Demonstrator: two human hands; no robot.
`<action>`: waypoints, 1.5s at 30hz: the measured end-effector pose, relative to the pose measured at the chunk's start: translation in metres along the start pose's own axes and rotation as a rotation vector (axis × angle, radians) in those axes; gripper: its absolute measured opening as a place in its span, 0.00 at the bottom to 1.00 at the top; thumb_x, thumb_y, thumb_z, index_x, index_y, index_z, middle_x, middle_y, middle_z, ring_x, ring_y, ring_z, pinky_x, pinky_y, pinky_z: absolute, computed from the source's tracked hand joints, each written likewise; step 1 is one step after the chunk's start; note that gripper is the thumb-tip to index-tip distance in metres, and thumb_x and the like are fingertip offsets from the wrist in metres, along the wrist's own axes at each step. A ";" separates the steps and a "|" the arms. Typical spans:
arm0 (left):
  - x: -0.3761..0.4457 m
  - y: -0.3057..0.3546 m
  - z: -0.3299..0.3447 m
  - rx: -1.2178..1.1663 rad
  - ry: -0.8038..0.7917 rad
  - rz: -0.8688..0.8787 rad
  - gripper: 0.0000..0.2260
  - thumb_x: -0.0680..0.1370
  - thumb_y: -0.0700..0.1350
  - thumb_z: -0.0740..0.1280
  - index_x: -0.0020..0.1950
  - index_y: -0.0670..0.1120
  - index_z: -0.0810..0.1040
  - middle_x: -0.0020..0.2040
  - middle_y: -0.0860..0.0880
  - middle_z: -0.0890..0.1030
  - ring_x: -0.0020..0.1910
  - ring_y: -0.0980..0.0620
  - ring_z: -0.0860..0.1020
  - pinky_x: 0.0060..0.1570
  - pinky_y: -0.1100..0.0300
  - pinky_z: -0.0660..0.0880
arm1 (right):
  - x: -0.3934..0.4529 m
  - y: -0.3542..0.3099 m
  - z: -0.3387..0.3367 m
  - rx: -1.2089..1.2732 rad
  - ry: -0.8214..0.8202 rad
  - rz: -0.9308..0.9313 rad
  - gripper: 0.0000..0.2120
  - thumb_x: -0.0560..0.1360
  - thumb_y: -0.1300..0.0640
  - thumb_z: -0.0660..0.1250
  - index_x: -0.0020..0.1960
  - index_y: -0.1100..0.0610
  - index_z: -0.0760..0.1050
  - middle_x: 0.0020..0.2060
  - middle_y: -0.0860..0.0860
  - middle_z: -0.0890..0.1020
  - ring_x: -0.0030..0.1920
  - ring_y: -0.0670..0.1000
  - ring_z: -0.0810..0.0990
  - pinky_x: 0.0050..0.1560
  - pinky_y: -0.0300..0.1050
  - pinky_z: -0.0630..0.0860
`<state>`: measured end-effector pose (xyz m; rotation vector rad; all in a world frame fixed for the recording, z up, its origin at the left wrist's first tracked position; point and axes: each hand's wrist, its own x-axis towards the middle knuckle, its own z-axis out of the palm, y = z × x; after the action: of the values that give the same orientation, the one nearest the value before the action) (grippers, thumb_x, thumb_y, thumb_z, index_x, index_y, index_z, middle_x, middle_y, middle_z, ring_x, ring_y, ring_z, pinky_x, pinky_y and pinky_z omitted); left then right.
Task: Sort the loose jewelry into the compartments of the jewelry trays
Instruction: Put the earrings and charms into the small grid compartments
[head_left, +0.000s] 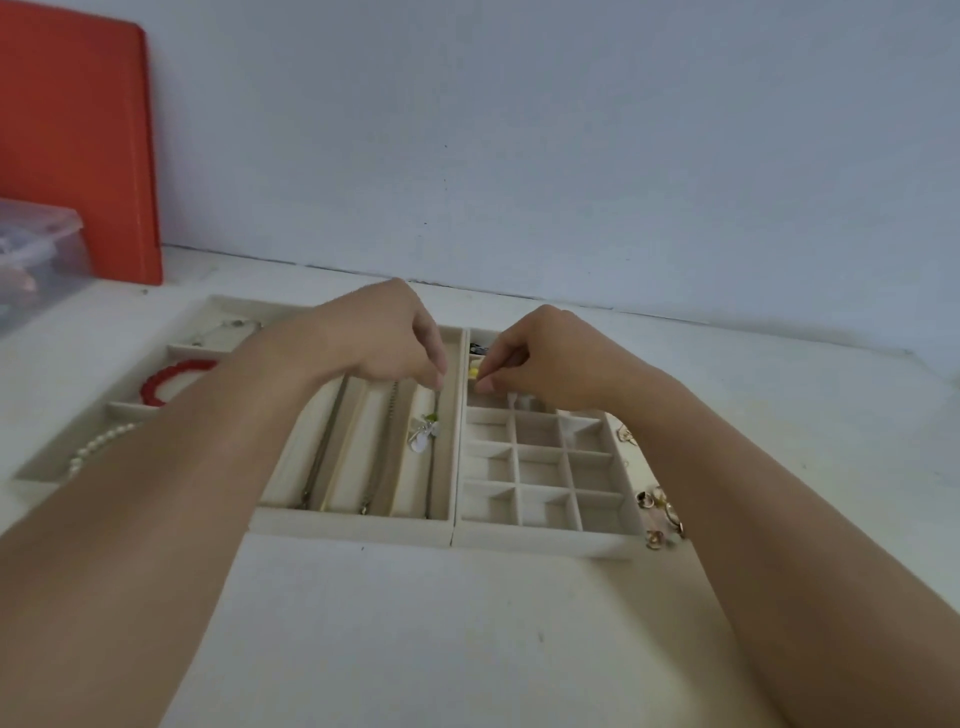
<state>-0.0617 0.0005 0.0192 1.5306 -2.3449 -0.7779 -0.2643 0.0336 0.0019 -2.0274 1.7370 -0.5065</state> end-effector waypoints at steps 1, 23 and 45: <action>-0.004 0.003 0.000 0.051 -0.053 -0.005 0.04 0.69 0.45 0.79 0.40 0.53 0.87 0.27 0.58 0.76 0.30 0.57 0.73 0.32 0.63 0.66 | 0.001 0.001 0.000 0.003 -0.001 -0.005 0.03 0.71 0.50 0.79 0.42 0.47 0.86 0.30 0.40 0.82 0.26 0.38 0.75 0.27 0.27 0.67; -0.016 0.020 -0.006 0.227 -0.062 -0.023 0.07 0.67 0.52 0.81 0.33 0.52 0.86 0.32 0.55 0.80 0.34 0.54 0.75 0.34 0.62 0.68 | 0.001 -0.001 0.013 -0.085 -0.021 -0.050 0.07 0.71 0.57 0.76 0.40 0.45 0.85 0.34 0.40 0.85 0.37 0.38 0.82 0.35 0.32 0.73; -0.007 0.012 -0.011 -0.400 0.238 0.086 0.09 0.69 0.50 0.80 0.43 0.47 0.85 0.37 0.52 0.87 0.36 0.60 0.82 0.41 0.53 0.70 | 0.003 0.000 0.009 -0.280 -0.096 -0.084 0.05 0.76 0.52 0.72 0.49 0.44 0.86 0.31 0.40 0.74 0.34 0.41 0.72 0.38 0.40 0.69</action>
<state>-0.0630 0.0067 0.0355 1.2653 -1.9276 -0.9197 -0.2589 0.0316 -0.0054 -2.2821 1.7515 -0.1945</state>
